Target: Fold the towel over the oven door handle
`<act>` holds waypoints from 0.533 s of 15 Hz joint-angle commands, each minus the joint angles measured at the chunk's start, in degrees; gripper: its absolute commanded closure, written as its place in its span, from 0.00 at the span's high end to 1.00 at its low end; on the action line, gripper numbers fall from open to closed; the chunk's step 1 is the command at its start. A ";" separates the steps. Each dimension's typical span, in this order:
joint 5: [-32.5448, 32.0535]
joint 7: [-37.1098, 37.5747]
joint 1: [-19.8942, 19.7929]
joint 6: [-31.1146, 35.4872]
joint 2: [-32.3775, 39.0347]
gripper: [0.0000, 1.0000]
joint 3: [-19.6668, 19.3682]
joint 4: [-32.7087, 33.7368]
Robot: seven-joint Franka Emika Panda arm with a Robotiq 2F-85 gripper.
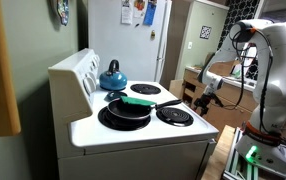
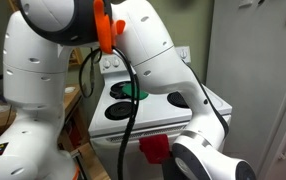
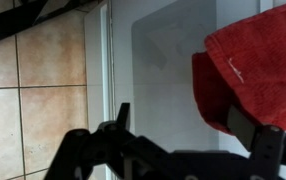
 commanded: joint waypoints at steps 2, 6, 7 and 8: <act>-3.94 5.85 -1.48 -1.05 4.32 1.00 0.82 3.10; -5.88 8.69 -2.10 0.04 4.46 1.00 0.81 3.66; -6.28 8.80 -2.29 0.48 3.23 1.00 0.64 3.13; -6.49 8.61 -2.46 0.72 1.83 1.00 0.56 2.45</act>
